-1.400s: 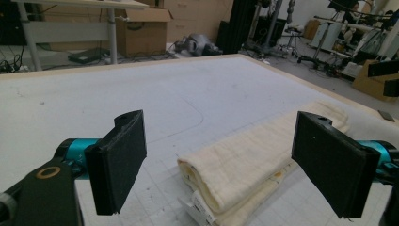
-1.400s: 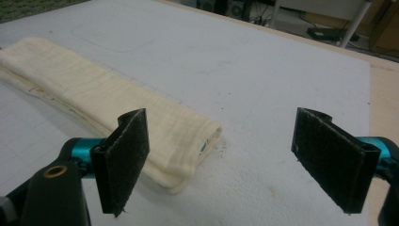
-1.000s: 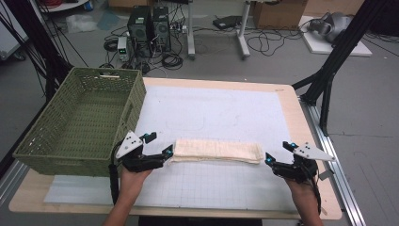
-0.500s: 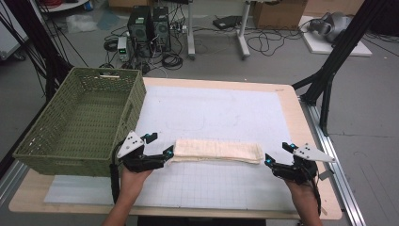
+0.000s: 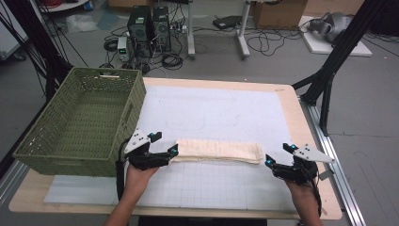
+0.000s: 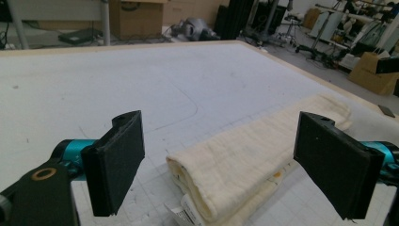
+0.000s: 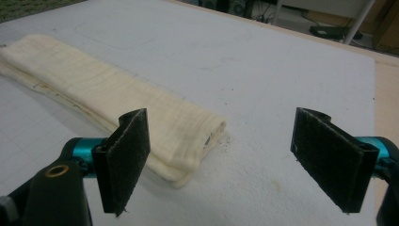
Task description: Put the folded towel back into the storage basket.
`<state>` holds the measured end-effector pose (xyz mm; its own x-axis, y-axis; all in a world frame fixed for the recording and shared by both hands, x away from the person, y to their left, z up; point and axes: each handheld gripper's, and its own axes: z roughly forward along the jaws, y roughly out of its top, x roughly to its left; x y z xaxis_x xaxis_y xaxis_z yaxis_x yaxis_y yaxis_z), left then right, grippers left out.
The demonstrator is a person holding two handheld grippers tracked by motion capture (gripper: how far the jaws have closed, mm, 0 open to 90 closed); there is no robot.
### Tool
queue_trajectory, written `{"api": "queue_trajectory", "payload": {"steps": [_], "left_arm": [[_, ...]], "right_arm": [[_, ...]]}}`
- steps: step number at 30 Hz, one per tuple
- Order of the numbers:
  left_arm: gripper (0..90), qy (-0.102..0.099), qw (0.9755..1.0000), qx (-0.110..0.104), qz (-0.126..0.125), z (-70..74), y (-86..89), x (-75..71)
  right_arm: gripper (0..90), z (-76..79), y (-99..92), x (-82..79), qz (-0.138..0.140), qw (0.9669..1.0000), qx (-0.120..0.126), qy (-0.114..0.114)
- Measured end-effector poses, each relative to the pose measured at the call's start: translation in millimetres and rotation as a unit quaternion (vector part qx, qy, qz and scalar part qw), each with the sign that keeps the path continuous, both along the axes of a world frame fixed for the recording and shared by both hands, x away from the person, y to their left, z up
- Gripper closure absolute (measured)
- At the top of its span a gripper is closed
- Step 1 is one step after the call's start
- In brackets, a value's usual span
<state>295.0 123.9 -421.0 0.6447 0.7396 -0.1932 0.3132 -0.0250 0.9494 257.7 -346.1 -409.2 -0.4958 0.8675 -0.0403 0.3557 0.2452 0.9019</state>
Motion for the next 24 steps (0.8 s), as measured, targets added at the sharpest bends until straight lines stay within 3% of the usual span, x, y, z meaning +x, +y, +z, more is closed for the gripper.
{"api": "queue_trajectory", "payload": {"steps": [1,4,6,12,15,21,24], "left_arm": [[17.3,0.000,1.0000,0.000,0.000,0.0,0.0,0.0],[18.6,0.019,0.9994,0.029,0.002,-4.7,-4.4,1.9],[19.1,0.027,0.9991,0.033,0.002,-6.9,-6.1,2.8],[25.6,0.065,0.9971,0.037,0.007,-13.3,-9.4,9.0],[26.3,0.075,0.9966,0.032,0.012,-16.3,-11.3,13.0],[25.9,0.104,0.9936,0.045,0.000,-20.1,-15.1,16.1],[26.0,0.112,0.9923,0.053,0.010,-21.4,-16.8,17.5]], "right_arm": [[18.6,-0.3,0.3,0.1,0.001,1.0000,-0.001,0.000],[18.7,-1.0,0.6,0.3,0.002,1.0000,-0.003,0.003],[18.6,-1.6,0.8,0.4,0.002,1.0000,-0.004,0.004],[18.7,-2.8,1.5,0.7,0.004,1.0000,-0.005,0.007],[18.7,-2.9,1.5,0.9,0.004,1.0000,-0.004,0.007],[18.7,-3.9,1.7,1.9,0.005,0.9999,-0.007,0.009],[18.7,-4.1,2.0,1.7,0.005,0.9999,-0.007,0.012]]}}
